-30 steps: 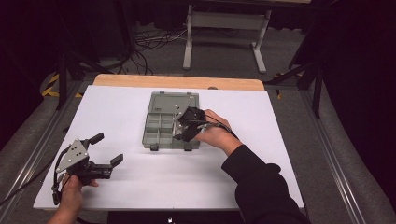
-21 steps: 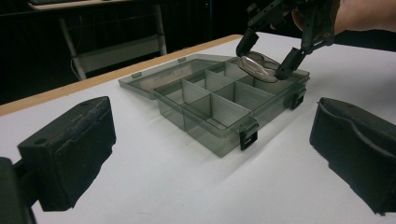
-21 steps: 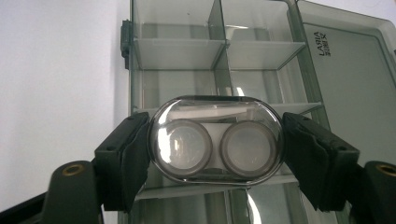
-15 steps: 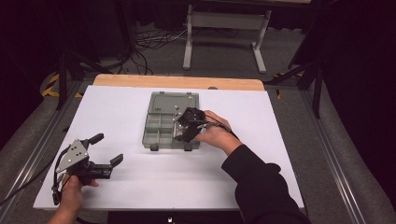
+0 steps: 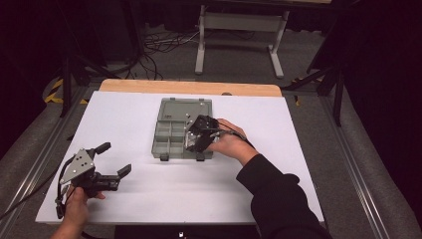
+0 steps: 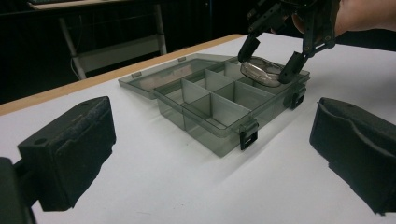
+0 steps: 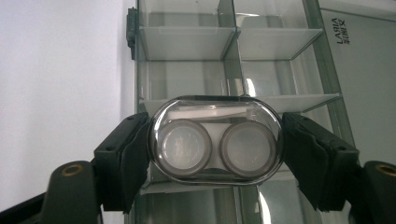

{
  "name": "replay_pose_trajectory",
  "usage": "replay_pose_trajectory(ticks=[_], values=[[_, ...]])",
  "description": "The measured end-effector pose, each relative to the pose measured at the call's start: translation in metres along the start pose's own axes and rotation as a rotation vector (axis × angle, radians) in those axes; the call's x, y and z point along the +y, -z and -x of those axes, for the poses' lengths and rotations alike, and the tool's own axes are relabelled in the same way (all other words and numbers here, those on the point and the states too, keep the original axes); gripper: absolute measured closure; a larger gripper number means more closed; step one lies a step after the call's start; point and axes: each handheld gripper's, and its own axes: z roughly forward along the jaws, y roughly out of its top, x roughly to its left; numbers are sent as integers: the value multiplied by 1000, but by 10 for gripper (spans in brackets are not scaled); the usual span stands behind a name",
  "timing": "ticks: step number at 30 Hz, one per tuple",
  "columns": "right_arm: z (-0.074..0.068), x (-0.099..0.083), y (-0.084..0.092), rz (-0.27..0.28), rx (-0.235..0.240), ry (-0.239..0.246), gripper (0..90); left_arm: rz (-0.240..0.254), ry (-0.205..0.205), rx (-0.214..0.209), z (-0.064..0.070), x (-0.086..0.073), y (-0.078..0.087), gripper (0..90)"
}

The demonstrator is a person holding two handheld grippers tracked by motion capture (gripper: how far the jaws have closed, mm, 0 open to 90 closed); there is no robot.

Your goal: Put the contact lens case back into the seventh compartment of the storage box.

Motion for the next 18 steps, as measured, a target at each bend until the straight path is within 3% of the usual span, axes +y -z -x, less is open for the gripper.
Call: replay_pose_trajectory(ticks=[18], values=[[-1,0,-3,-9,19,3,264,-1,0,2,0,0,0,12]])
